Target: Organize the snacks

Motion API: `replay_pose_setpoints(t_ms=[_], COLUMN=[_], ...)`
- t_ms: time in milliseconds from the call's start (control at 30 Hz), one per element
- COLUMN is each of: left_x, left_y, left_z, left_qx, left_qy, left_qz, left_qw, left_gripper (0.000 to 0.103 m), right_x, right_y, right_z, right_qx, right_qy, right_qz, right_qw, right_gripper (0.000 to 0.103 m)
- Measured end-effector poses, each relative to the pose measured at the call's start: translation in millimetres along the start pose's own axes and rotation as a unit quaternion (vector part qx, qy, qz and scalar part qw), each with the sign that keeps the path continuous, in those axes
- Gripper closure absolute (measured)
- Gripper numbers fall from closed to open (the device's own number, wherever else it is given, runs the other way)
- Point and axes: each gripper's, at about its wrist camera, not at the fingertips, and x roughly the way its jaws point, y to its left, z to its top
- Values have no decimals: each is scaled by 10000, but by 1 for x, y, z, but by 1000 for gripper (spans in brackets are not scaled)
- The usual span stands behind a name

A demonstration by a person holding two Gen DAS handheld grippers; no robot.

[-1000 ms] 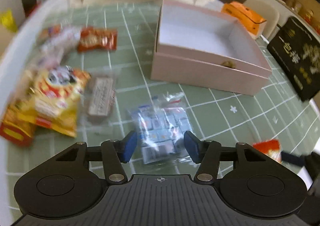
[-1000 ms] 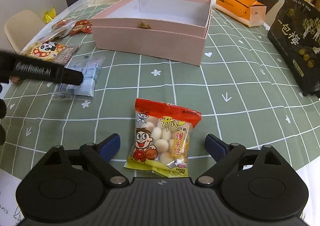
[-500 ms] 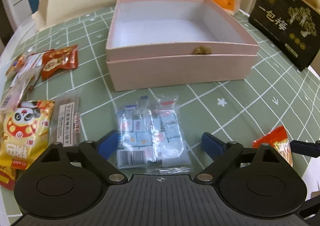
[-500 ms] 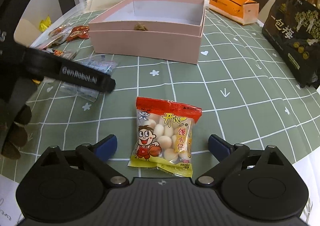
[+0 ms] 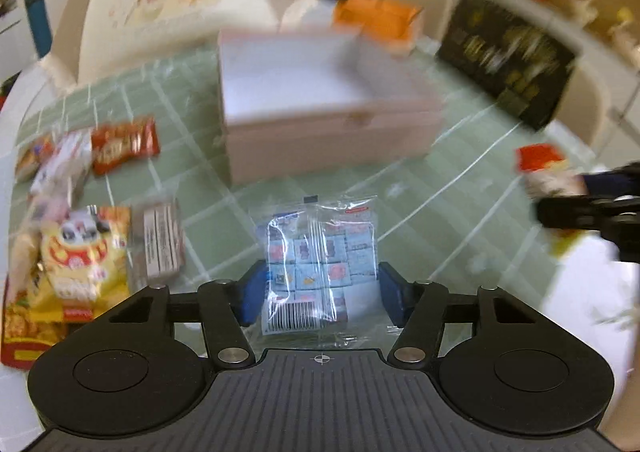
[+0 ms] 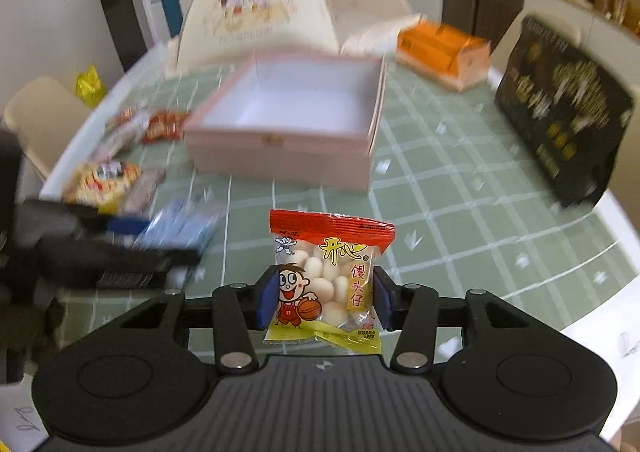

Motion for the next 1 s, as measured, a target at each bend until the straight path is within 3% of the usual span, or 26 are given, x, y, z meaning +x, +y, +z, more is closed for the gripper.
replay_pose_setpoints(t_ms=[100,200,300,367,467,533,633,733,767,833,933,1000], left_x=[-25,-23,19,32,11,-6,-12,-16,-21,-37,-60,-69], left_y=[6,23,50,62,81,92,113,132,137,155,182,200], left_z=[37,97,142,147,123,91,45,10,2,-11,-24,-34], left_qx=[-109,-315,-856,-1122,-1309,-1462,-1725,-1823,-1799,-1741,-1729,-1867], left_qy=[-605,-1180,-997,-1023,-1475,-1550,-1154,-799,-764,-757,-815,-822], left_qz=[-299,-703,-1006,-783,-1015,-1102,-1079,-971,-887,-703,-400,-217], left_qw=[9977,9900,9862,9853,9751,9708,9723,9752,9767,9793,9807,9787], left_gripper=[39,36,38,43,43,43,43,43,43,43,43,43], right_x=[-17,-22,-25,-26,-26,-28,-25,-9,2,33,69,90], right_y=[-5,-7,-1,5,12,17,23,28,30,38,56,77], right_z=[9,21,37,46,54,57,80,129,146,176,199,204], right_qx=[110,289,422,511,559,529,477,392,382,278,338,480], right_qy=[-173,-210,-235,-187,-94,-108,-184,-531,-630,-527,-228,5], right_qz=[-52,-1,67,97,-84,-165,-226,-148,-128,-214,-249,330], right_qw=[9998,9994,9988,9985,9984,9984,9984,9977,9972,9980,9989,9983], right_gripper=[56,56,56,56,56,56,56,55,52,30,30,26])
